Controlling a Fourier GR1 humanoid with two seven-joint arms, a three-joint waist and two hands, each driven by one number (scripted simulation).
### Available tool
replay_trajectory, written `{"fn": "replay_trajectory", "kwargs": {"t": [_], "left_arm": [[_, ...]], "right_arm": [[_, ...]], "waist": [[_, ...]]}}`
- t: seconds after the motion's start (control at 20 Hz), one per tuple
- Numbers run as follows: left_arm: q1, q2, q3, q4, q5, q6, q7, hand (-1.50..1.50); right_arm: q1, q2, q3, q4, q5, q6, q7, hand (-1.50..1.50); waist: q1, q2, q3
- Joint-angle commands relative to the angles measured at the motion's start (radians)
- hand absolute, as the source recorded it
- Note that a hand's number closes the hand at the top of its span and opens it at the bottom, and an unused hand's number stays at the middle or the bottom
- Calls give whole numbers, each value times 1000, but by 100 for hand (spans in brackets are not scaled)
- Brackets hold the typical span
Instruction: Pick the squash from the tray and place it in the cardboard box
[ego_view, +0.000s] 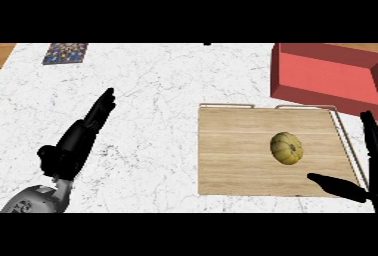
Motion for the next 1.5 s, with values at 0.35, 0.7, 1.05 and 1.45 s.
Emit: {"fn": "replay_trajectory", "kwargs": {"t": [0.35, 0.7, 1.05, 1.45], "left_arm": [[-70, -46, -26, 64, -10, -40, 10, 0], [-75, -65, -18, 139, -26, -99, -84, 0], [-84, -111, -13, 125, -53, -108, -39, 0], [-62, -185, 2, 113, -134, -117, -26, 0]], "right_arm": [[266, -113, 117, -589, 427, 219, 498, -150], [239, -75, 242, -830, 404, 514, 820, -150], [-4, 89, 297, -687, 397, 591, 972, -150], [-80, 196, 256, -488, 428, 605, 923, -150]], "waist": [[32, -2, 1], [77, 6, 5], [85, 4, 8], [83, 4, 9]]}}
